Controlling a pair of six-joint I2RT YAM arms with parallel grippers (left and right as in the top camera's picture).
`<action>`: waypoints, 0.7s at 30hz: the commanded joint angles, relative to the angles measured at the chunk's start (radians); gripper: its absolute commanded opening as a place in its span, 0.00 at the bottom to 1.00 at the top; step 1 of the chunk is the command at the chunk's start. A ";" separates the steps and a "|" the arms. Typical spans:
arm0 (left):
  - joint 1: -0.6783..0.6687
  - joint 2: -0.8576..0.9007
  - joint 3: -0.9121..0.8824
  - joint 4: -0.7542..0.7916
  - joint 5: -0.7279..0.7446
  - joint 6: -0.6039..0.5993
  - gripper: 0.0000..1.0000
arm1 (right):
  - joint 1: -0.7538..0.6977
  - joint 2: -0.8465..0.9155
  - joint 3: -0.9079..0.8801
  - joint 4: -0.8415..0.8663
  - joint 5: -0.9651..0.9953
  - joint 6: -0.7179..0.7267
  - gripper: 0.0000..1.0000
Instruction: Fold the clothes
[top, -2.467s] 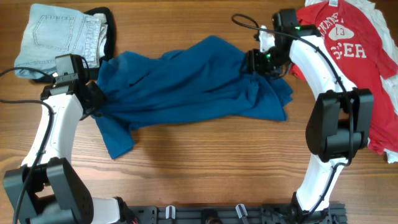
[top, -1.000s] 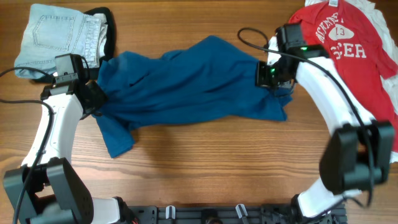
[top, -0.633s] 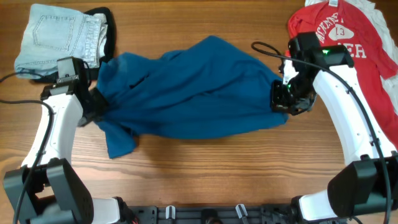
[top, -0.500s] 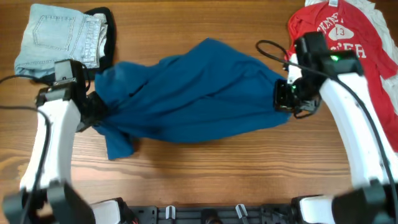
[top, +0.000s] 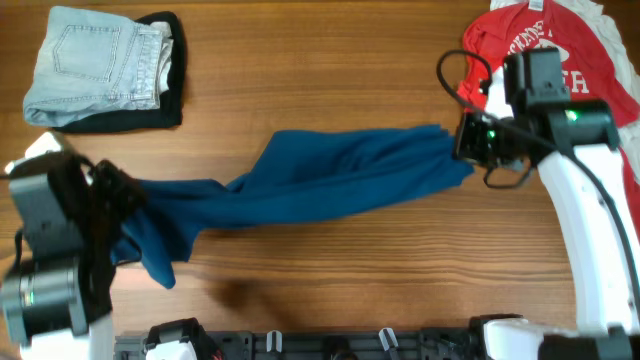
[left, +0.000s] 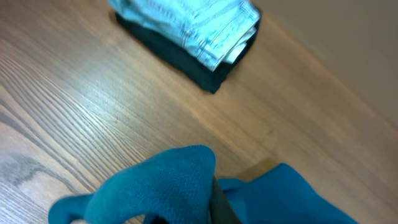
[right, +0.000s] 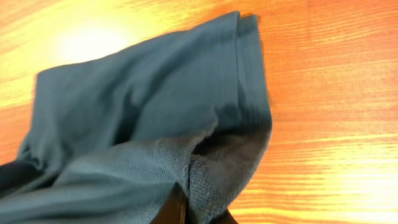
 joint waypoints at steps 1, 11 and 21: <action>0.000 0.220 0.008 0.059 -0.014 -0.016 0.04 | -0.013 0.143 -0.006 0.069 -0.022 -0.059 0.04; 0.000 0.792 0.008 0.246 -0.013 0.003 0.04 | -0.013 0.500 -0.006 0.395 -0.125 -0.161 0.04; -0.005 0.890 0.008 0.268 0.009 0.003 0.04 | -0.013 0.523 0.009 0.668 -0.249 -0.079 0.75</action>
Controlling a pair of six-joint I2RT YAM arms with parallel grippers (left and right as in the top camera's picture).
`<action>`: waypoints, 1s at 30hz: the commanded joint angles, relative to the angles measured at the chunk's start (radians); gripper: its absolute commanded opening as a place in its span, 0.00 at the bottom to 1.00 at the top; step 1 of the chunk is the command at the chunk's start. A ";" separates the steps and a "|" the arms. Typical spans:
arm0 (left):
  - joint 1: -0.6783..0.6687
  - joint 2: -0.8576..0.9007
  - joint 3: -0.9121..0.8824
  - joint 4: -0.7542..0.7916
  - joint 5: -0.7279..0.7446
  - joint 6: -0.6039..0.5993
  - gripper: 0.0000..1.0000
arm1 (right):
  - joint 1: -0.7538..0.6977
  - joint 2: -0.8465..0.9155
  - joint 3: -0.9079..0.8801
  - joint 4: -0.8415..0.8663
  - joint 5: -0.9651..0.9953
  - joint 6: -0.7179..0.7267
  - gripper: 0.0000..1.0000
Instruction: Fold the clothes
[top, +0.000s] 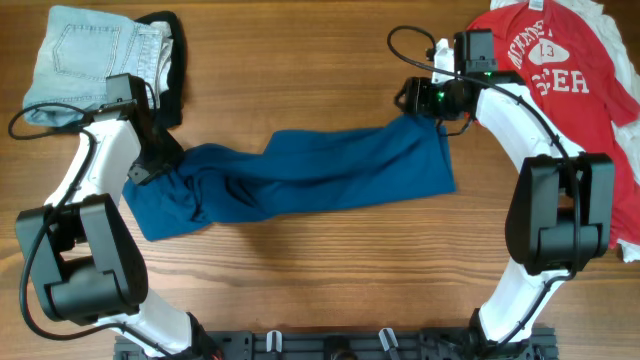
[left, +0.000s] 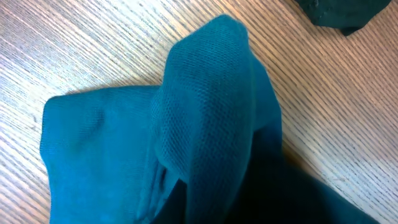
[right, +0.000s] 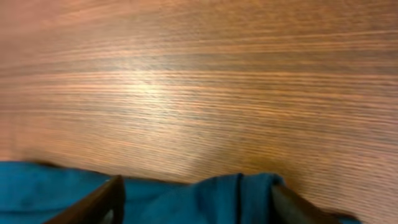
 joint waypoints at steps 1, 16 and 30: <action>-0.007 0.004 0.003 0.003 0.008 0.005 0.04 | -0.009 0.004 0.018 -0.036 -0.051 0.052 0.76; -0.007 0.004 0.003 0.003 0.008 0.005 0.04 | -0.026 -0.060 0.007 -0.296 0.194 0.146 0.73; -0.007 0.004 0.003 0.003 0.008 0.005 0.04 | -0.026 -0.060 -0.156 -0.103 0.105 0.151 0.37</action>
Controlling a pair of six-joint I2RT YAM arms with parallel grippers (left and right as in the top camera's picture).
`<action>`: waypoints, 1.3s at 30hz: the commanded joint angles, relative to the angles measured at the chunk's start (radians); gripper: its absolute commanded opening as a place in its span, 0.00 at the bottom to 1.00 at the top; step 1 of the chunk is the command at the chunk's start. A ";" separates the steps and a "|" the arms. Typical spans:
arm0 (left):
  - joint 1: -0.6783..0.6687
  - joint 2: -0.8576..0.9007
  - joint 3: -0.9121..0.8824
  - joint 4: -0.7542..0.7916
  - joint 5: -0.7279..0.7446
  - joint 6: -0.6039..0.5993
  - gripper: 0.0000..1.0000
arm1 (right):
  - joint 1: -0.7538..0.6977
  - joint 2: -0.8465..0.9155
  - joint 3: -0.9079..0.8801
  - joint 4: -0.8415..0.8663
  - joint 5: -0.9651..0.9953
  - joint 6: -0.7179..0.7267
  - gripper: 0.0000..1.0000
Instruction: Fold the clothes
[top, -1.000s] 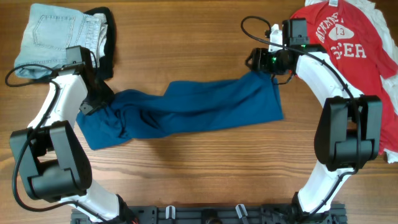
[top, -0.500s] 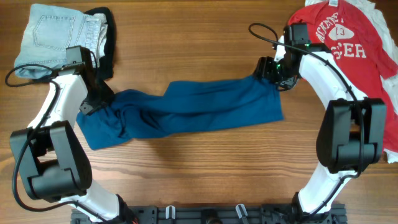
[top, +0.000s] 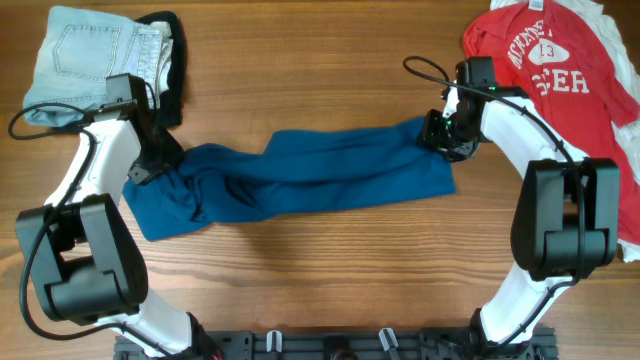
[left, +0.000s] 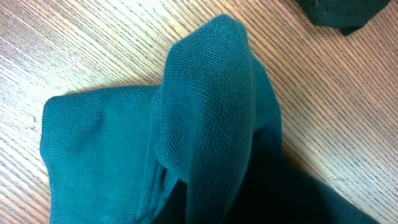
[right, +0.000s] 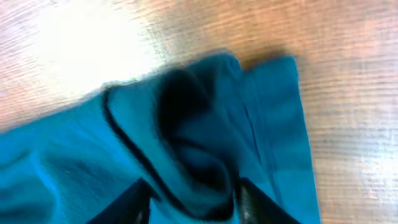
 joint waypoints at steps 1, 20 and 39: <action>-0.006 0.004 0.003 0.002 0.008 0.005 0.04 | 0.002 -0.023 -0.031 0.063 -0.025 0.003 0.35; -0.006 -0.148 0.087 -0.330 0.076 0.064 0.24 | 0.000 -0.159 0.005 0.075 -0.010 0.021 0.04; -0.101 -0.210 -0.185 -0.354 0.192 -0.076 0.38 | 0.000 -0.159 0.005 0.098 -0.002 -0.024 0.04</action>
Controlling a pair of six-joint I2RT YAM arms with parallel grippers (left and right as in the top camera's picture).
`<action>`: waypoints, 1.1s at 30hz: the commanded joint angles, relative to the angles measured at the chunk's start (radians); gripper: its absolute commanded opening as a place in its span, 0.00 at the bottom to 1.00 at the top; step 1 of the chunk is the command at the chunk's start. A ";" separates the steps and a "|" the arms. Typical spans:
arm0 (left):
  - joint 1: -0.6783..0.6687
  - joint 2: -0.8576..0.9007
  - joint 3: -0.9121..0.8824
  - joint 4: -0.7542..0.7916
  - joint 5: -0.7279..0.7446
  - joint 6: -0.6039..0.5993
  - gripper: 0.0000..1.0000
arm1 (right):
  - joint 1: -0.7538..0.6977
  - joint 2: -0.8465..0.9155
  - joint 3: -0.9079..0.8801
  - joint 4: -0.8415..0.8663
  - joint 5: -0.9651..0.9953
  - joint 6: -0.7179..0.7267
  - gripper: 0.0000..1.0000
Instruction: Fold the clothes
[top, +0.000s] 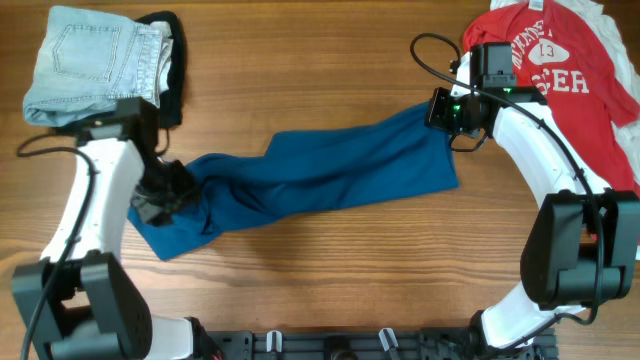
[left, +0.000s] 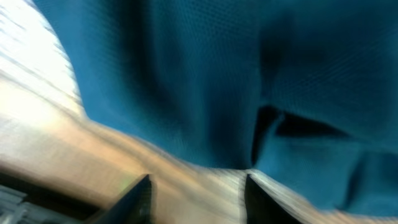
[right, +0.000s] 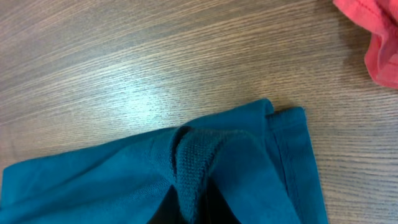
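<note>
A blue garment (top: 320, 175) lies stretched in a long crumpled band across the middle of the table. My left gripper (top: 163, 198) is at its left end, above the near-left corner. In the blurred left wrist view that gripper (left: 196, 199) is open, bare wood showing between its fingers (left: 140, 199) and blue cloth (left: 186, 74) just ahead. My right gripper (top: 447, 110) is at the garment's far right corner. The right wrist view has that gripper (right: 194, 208) shut on a pinched ridge of the blue cloth (right: 124, 180).
Folded light jeans (top: 100, 65) sit on a folded black garment (top: 172, 100) at the far left corner. A red printed shirt (top: 560, 70) lies over a white one at the far right, its edge (right: 379, 43) close to my right gripper.
My left gripper has let go of the cloth's far-left fold and now stands open nearer the front. The right gripper, open over the far right corner before, is now shut on a pinch of it.
Both grippers first held the blue garment by its ends, stretched across the table. Then it lay on the table, the left still shut on its left end, the right open at the far right corner. Now the left is open and the right grips that corner.
</note>
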 joint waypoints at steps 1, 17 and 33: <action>-0.040 -0.004 -0.127 0.097 0.032 -0.072 0.36 | -0.001 -0.011 0.013 0.008 0.022 -0.019 0.04; -0.039 -0.003 -0.223 0.362 -0.122 -0.089 0.56 | -0.002 -0.011 0.013 0.009 0.021 -0.021 0.04; -0.040 0.060 -0.227 0.395 -0.155 -0.084 0.56 | -0.002 -0.011 0.013 0.009 0.021 -0.022 0.04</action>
